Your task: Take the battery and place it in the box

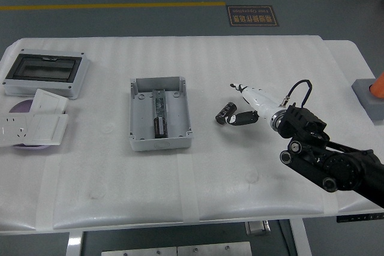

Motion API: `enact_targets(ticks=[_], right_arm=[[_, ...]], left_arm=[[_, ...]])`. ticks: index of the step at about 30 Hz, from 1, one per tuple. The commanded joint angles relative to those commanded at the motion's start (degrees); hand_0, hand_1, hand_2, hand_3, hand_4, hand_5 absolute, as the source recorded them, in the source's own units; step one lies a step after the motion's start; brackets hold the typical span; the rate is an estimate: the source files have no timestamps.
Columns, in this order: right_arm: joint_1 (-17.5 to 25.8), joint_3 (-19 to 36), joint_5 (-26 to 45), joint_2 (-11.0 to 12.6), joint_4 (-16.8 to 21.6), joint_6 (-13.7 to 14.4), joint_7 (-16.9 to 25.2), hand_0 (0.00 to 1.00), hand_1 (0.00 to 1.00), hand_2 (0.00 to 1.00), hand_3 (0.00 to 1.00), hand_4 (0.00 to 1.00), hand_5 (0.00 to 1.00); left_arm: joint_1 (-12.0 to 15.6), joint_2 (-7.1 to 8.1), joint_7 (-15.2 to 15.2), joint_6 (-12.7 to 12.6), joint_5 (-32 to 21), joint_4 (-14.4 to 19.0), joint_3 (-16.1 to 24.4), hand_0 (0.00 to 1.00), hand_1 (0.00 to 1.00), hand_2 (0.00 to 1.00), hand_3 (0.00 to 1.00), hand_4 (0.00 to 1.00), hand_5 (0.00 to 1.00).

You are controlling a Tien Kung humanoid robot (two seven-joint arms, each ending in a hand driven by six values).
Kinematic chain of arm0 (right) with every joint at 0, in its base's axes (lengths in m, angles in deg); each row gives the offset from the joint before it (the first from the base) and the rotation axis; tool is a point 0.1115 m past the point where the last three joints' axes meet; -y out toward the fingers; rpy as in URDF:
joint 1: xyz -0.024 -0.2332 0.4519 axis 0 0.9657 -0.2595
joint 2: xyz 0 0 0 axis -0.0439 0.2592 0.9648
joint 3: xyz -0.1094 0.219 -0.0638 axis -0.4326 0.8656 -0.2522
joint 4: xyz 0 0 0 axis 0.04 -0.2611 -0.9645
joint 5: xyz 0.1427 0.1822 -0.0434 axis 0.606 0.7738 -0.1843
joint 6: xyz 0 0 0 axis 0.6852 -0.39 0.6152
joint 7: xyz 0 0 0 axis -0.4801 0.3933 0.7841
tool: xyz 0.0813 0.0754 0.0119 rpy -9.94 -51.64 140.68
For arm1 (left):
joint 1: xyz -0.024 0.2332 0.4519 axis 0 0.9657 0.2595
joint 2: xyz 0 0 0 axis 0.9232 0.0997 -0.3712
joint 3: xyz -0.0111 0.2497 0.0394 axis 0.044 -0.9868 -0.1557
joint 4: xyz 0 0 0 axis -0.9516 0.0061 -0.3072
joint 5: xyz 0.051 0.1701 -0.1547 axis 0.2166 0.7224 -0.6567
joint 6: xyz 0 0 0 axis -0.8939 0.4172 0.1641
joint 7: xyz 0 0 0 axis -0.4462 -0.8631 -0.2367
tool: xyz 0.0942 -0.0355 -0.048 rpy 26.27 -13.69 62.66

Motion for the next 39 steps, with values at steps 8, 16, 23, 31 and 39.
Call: enact_targets(ticks=[8, 16, 23, 31, 39], right_arm=[[0.44, -1.05, 0.53, -0.61, -0.57, 0.14, 0.10, 0.998, 0.925, 0.873, 0.956, 0.949, 0.502], [0.83, -1.45, 0.28, -0.73, -0.60, 0.05, -0.20, 0.998, 0.916, 0.872, 0.949, 0.962, 0.519], [0.94, -1.61, -0.15, -0.96, -0.38, 0.82, -0.83, 0.998, 0.916, 0.868, 0.942, 0.963, 0.522], [1.16, -2.02, 0.04, -1.06, -1.43, 1.65, -0.62, 0.998, 0.786, 0.664, 0.740, 0.885, 0.439], [1.53, -2.46, 0.51, -1.33, -2.02, 2.24, -0.38, 0.998, 0.747, 0.606, 0.664, 0.817, 0.374]], left_arm=[[-0.03, -0.01, 0.05, 0.03, -0.25, 0.00, -0.21, 0.659, 0.659, 0.620, 0.554, 0.397, 0.429], [-0.01, 0.10, 0.25, -0.05, -0.50, 0.00, -0.31, 0.659, 0.659, 0.619, 0.555, 0.396, 0.428], [-0.19, 0.05, 0.62, -0.18, -1.35, 0.00, -0.87, 0.658, 0.659, 0.619, 0.555, 0.395, 0.427], [-0.06, 0.10, 0.54, -0.14, -0.66, 0.00, -0.16, 0.657, 0.658, 0.619, 0.555, 0.394, 0.426], [0.04, 0.07, 0.59, -0.11, -0.83, 0.00, -0.27, 0.657, 0.659, 0.619, 0.555, 0.394, 0.423]])
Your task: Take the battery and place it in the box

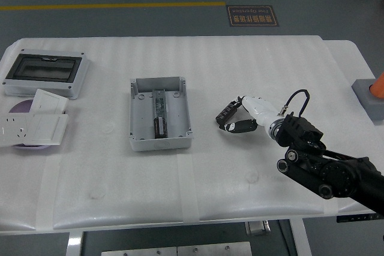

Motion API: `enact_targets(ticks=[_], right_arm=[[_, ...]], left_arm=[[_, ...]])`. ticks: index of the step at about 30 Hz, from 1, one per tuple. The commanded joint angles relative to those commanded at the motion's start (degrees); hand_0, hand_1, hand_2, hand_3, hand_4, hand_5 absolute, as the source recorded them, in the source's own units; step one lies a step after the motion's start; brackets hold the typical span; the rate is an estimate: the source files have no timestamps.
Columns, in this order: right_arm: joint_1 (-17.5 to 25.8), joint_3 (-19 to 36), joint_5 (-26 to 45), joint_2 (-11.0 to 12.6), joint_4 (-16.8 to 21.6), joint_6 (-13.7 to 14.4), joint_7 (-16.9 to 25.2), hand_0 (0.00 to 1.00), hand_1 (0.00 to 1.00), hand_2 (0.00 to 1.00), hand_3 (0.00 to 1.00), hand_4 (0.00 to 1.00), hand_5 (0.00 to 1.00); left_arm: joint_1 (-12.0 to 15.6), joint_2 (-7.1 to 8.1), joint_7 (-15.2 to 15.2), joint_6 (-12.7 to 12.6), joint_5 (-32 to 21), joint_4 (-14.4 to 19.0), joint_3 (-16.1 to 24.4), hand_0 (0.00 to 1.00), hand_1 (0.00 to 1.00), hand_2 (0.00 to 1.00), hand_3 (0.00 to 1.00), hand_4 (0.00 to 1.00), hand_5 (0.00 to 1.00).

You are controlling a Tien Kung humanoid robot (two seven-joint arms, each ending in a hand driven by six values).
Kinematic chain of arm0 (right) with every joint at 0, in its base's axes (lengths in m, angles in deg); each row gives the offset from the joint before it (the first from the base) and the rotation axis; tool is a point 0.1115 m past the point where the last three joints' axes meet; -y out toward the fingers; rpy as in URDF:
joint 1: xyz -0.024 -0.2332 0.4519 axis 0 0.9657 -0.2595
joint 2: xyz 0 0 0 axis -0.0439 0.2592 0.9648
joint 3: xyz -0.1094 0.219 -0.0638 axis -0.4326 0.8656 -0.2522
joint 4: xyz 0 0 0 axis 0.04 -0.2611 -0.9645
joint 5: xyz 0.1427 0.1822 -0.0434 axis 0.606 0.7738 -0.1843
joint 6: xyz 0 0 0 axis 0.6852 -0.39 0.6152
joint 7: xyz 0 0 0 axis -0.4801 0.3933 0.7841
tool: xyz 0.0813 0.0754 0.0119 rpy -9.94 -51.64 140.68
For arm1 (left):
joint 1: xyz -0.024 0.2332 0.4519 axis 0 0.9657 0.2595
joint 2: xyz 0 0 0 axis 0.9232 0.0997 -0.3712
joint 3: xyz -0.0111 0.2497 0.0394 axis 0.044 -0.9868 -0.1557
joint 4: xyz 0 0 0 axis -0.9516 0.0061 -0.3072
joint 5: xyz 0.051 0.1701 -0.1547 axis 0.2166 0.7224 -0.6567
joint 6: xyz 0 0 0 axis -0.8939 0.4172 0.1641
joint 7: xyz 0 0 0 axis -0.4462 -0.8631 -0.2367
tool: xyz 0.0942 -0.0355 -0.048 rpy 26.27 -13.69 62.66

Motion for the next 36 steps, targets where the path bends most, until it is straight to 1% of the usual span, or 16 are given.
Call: enact_targets(ticks=[6, 9, 10, 12, 15, 16, 18, 21, 22, 26, 31, 33, 36], right_arm=[[0.18, 0.33, -0.09, 0.11, 0.84, 1.81, 0.50, 0.998, 0.735, 0.588, 0.649, 0.818, 0.372], [0.20, 0.48, -0.02, 0.09, 0.99, 3.35, 1.08, 0.998, 0.735, 0.588, 0.649, 0.818, 0.372], [0.20, 0.51, 0.09, 0.06, 0.96, 3.81, 1.28, 0.978, 0.733, 0.572, 0.642, 0.821, 0.383], [0.27, 0.58, 0.48, -0.05, 0.84, 4.76, 1.73, 0.978, 0.733, 0.572, 0.642, 0.821, 0.383], [0.40, 0.52, 0.69, -0.14, 0.74, 5.50, 2.07, 0.978, 0.733, 0.572, 0.642, 0.821, 0.383], [0.43, 0.50, 0.64, -0.11, 0.81, 5.65, 2.14, 0.940, 0.705, 0.533, 0.610, 0.813, 0.394], [0.41, 0.54, 0.45, 0.04, 1.20, 5.86, 2.23, 0.940, 0.705, 0.533, 0.610, 0.813, 0.394], [0.15, 1.08, -0.29, 0.61, 3.13, 5.96, 2.08, 0.940, 0.705, 0.533, 0.610, 0.813, 0.394], [0.01, 1.39, -0.75, 0.87, 4.26, 5.94, 1.93, 0.917, 0.684, 0.517, 0.582, 0.806, 0.396], [-0.63, 2.25, -2.55, 1.48, 9.10, 5.83, 1.20, 0.917, 0.684, 0.517, 0.582, 0.806, 0.396], [-1.28, 1.32, -3.73, 0.68, 15.33, 5.80, 1.04, 0.906, 0.680, 0.510, 0.580, 0.796, 0.408], [-1.65, -0.22, -3.49, -0.07, 16.01, 5.64, 1.42, 0.906, 0.680, 0.510, 0.580, 0.796, 0.408], [-1.99, -2.30, -3.50, -1.31, 15.09, 5.44, 1.82, 0.905, 0.687, 0.513, 0.591, 0.791, 0.415]], left_arm=[[-0.02, 0.08, 0.34, -0.21, -0.56, 0.00, -0.43, 0.657, 0.659, 0.620, 0.555, 0.393, 0.425], [-0.02, 0.08, 0.55, -0.35, -0.84, 0.00, -0.67, 0.657, 0.659, 0.620, 0.555, 0.393, 0.425], [-0.02, 0.08, 0.62, -0.39, -0.97, 0.00, -0.78, 0.656, 0.659, 0.619, 0.555, 0.394, 0.424], [-0.02, 0.08, 0.78, -0.51, -1.15, 0.00, -0.95, 0.656, 0.659, 0.619, 0.555, 0.394, 0.424], [-0.03, 0.10, 0.95, -0.65, -1.26, 0.00, -1.05, 0.656, 0.659, 0.619, 0.555, 0.394, 0.424], [-0.02, 0.11, 0.96, -0.69, -1.18, 0.00, -0.98, 0.656, 0.659, 0.619, 0.556, 0.400, 0.433], [0.01, 0.12, 0.97, -0.73, -1.02, 0.00, -0.88, 0.656, 0.659, 0.619, 0.556, 0.400, 0.433], [0.06, 0.11, 0.89, -0.73, -0.69, 0.00, -0.59, 0.656, 0.659, 0.619, 0.556, 0.400, 0.433], [0.07, 0.11, 0.84, -0.72, -0.52, 0.00, -0.44, 0.656, 0.659, 0.620, 0.556, 0.403, 0.436], [0.05, 0.09, 0.75, -0.68, -0.20, 0.00, -0.22, 0.656, 0.659, 0.620, 0.556, 0.403, 0.436], [-0.04, 0.02, 0.79, -0.61, -0.72, 0.00, -0.75, 0.656, 0.659, 0.619, 0.557, 0.403, 0.439], [-0.06, 0.01, 0.71, -0.53, -0.70, 0.00, -0.77, 0.656, 0.659, 0.619, 0.557, 0.403, 0.439], [-0.06, 0.02, 0.58, -0.43, -0.58, 0.00, -0.65, 0.656, 0.659, 0.619, 0.557, 0.405, 0.440]])
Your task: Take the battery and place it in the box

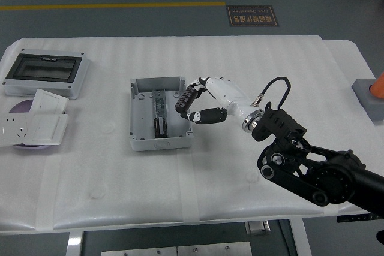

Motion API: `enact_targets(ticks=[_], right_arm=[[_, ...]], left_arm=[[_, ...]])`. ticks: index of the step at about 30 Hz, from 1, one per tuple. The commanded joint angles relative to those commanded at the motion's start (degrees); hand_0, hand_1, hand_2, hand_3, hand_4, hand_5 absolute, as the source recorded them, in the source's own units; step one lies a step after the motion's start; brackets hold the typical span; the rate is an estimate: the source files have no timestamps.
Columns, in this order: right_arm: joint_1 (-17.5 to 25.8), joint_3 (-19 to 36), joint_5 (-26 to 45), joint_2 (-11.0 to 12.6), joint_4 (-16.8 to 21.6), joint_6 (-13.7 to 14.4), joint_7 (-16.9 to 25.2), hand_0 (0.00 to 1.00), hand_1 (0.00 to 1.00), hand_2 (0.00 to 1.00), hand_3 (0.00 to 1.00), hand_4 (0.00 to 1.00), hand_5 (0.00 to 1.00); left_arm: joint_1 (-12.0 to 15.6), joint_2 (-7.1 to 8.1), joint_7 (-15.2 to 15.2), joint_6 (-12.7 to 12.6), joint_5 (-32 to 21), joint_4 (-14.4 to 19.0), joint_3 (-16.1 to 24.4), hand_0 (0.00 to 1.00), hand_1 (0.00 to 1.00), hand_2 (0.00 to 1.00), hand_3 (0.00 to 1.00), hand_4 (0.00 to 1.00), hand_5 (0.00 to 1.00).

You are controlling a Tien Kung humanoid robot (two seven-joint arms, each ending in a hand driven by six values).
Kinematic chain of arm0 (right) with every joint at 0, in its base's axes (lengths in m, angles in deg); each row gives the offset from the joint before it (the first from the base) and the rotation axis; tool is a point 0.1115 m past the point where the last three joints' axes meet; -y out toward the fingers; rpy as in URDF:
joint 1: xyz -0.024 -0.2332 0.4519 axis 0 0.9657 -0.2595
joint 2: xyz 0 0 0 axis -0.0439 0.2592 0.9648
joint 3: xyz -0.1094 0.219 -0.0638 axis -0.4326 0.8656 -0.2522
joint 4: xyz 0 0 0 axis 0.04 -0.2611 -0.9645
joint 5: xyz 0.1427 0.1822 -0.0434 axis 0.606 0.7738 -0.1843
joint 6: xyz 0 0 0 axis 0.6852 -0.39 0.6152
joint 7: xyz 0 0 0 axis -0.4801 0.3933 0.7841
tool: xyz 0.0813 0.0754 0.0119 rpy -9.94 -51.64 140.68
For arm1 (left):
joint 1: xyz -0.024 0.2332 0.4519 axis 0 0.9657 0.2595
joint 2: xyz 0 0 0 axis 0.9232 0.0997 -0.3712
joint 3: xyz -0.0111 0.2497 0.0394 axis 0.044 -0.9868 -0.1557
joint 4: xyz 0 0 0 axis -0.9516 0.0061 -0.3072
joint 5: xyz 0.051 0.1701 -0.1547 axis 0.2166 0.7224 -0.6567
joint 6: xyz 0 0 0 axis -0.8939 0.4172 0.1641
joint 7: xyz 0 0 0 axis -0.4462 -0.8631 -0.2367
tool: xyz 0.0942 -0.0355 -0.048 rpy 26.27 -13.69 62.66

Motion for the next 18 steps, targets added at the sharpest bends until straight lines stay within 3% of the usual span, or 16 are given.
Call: enact_targets(ticks=[3, 4, 9, 10, 18], right_arm=[[-0.25, -1.86, -0.94, -1.12, -1.25, 0.13, 0.13, 0.905, 0.687, 0.513, 0.591, 0.791, 0.415], [-0.31, -2.32, -1.26, -1.37, -1.54, 0.05, 0.06, 0.998, 0.842, 0.845, 0.996, 0.822, 0.461], [-0.56, -3.91, -2.45, -2.19, -2.35, -0.06, -0.13, 0.998, 0.842, 0.845, 0.996, 0.822, 0.461], [-0.62, -4.05, -2.58, -2.28, -2.43, -0.05, -0.16, 0.998, 0.998, 0.998, 0.998, 0.905, 0.525], [-0.73, -4.05, -2.53, -2.27, -2.70, -0.20, -0.23, 0.998, 0.998, 0.998, 0.998, 0.911, 0.503]], left_arm=[[0.03, -0.02, -0.10, 0.14, 0.05, 0.00, 0.01, 0.656, 0.659, 0.619, 0.557, 0.405, 0.440], [0.03, -0.02, -0.13, 0.19, 0.07, 0.00, 0.02, 0.655, 0.658, 0.620, 0.556, 0.406, 0.442], [-0.05, -0.03, -0.32, 0.63, 0.08, 0.00, -0.06, 0.655, 0.658, 0.620, 0.556, 0.406, 0.442], [-0.06, -0.03, -0.36, 0.70, 0.13, 0.00, -0.02, 0.655, 0.659, 0.620, 0.555, 0.406, 0.442], [-0.17, -0.02, -0.38, 1.03, -0.23, 0.00, -0.48, 0.656, 0.659, 0.620, 0.548, 0.405, 0.442]])
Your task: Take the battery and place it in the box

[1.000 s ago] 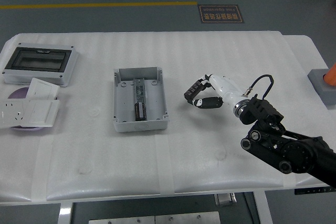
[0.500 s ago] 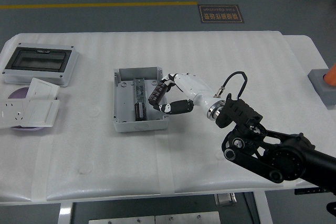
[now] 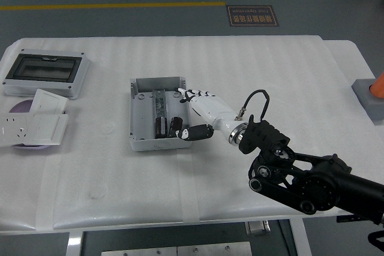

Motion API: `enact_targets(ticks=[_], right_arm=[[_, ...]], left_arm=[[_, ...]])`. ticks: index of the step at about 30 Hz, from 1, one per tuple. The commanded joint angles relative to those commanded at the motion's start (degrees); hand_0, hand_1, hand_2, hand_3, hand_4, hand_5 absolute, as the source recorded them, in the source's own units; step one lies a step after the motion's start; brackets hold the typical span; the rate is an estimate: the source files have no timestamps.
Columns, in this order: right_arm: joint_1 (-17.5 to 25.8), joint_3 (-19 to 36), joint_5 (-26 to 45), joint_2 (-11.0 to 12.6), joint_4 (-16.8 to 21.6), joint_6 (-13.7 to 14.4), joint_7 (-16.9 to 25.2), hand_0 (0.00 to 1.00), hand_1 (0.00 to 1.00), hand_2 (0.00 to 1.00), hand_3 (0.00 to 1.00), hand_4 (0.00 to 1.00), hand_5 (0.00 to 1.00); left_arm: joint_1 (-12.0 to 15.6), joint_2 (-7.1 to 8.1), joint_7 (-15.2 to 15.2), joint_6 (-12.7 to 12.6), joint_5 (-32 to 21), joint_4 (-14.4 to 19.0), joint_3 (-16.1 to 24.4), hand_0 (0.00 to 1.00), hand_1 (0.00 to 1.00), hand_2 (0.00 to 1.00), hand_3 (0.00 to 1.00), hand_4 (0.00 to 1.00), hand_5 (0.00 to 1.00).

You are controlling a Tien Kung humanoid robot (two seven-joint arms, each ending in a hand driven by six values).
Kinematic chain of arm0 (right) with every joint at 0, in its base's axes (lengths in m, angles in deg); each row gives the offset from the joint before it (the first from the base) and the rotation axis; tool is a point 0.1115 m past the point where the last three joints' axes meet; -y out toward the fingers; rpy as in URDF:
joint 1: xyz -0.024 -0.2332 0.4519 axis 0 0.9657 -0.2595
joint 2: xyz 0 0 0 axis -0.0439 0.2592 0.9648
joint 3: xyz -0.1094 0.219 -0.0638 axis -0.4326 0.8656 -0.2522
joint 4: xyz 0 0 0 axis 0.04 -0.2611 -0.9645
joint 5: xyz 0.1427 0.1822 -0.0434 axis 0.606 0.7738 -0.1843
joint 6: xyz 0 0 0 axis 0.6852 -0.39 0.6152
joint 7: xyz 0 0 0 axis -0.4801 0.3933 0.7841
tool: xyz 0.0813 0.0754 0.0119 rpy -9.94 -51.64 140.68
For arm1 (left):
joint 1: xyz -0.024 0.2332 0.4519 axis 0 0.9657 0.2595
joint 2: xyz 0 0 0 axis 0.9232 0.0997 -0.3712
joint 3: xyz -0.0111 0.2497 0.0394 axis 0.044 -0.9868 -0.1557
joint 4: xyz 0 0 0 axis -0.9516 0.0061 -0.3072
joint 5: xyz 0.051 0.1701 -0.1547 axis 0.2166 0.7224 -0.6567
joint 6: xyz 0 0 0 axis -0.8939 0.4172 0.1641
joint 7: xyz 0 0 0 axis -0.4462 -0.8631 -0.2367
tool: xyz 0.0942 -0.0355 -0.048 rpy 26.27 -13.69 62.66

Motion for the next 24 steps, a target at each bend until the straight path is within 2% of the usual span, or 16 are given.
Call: enact_targets(ticks=[5, 10, 15, 16, 21, 22, 24], right_arm=[[0.20, 4.00, 0.77, 1.73, 0.47, 0.31, 0.58, 0.998, 0.998, 0.998, 0.998, 0.909, 0.503], [1.63, 11.95, 6.13, 6.02, 1.21, 2.11, 4.01, 0.998, 0.998, 0.998, 0.998, 0.886, 0.492], [5.16, 22.44, 14.85, 9.67, 1.98, 3.55, 10.86, 0.998, 0.998, 0.998, 0.998, 0.886, 0.492], [5.90, 24.46, 16.81, 10.03, 1.83, 3.59, 12.30, 0.998, 0.998, 0.998, 0.998, 0.918, 0.533], [9.92, 34.92, 27.90, 10.89, -0.08, 3.26, 20.42, 0.998, 0.998, 0.998, 0.998, 0.918, 0.533], [10.85, 36.77, 29.96, 10.94, -0.55, 2.99, 21.95, 0.963, 0.871, 0.876, 0.955, 0.916, 0.538], [12.53, 40.42, 34.43, 11.05, -1.24, 2.51, 24.79, 0.963, 0.871, 0.876, 0.955, 0.916, 0.538]], left_arm=[[-0.01, -0.06, 0.08, -0.09, 0.01, 0.00, 0.07, 0.655, 0.659, 0.620, 0.545, 0.406, 0.442], [0.24, -0.07, -0.10, -0.03, 0.36, 0.00, 0.55, 0.656, 0.659, 0.620, 0.545, 0.404, 0.441], [0.67, -0.17, -0.39, 0.17, 0.69, 0.00, 0.96, 0.656, 0.659, 0.620, 0.545, 0.404, 0.441], [0.74, -0.20, -0.42, 0.19, 0.70, 0.00, 0.98, 0.656, 0.659, 0.620, 0.545, 0.404, 0.440], [1.04, -0.36, -0.48, 0.26, 0.67, 0.00, 1.06, 0.656, 0.659, 0.620, 0.545, 0.404, 0.440], [1.07, -0.37, -0.51, 0.30, 0.75, 0.00, 1.11, 0.656, 0.659, 0.620, 0.544, 0.398, 0.433], [1.10, -0.35, -0.57, 0.33, 0.78, 0.00, 1.17, 0.656, 0.659, 0.620, 0.544, 0.398, 0.433]])
